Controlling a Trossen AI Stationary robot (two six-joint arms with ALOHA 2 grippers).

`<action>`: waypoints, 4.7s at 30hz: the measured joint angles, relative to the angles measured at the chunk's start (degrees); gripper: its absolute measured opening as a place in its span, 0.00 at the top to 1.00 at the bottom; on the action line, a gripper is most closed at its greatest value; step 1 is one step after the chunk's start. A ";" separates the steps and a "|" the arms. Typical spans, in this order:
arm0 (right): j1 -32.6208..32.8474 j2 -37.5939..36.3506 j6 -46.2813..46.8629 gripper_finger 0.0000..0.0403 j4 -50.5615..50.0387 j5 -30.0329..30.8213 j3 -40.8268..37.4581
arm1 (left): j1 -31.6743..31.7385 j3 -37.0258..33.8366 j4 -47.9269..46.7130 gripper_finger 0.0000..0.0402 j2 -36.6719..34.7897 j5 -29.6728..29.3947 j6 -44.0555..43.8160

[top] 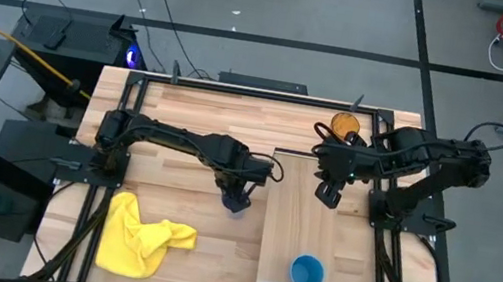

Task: Stack small to large cups/mugs on shelf
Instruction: Move the purple cup, then put the purple cup onto the shelf

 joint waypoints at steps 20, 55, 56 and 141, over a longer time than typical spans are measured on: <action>0.00 0.00 -0.24 0.74 0.69 0.00 0.02 | 0.00 0.20 0.11 0.76 -1.32 0.26 -0.14; -13.07 21.08 -17.71 0.74 21.88 -21.54 0.07 | 25.54 0.02 -20.06 0.83 -15.74 -14.80 9.20; -12.97 21.44 -17.73 0.74 22.68 -21.83 0.07 | 27.20 0.03 -20.02 0.83 -15.74 -14.84 10.19; -11.34 37.83 -22.82 0.99 3.29 -17.25 29.99 | 49.62 -0.02 -9.16 0.80 -15.52 -2.69 24.04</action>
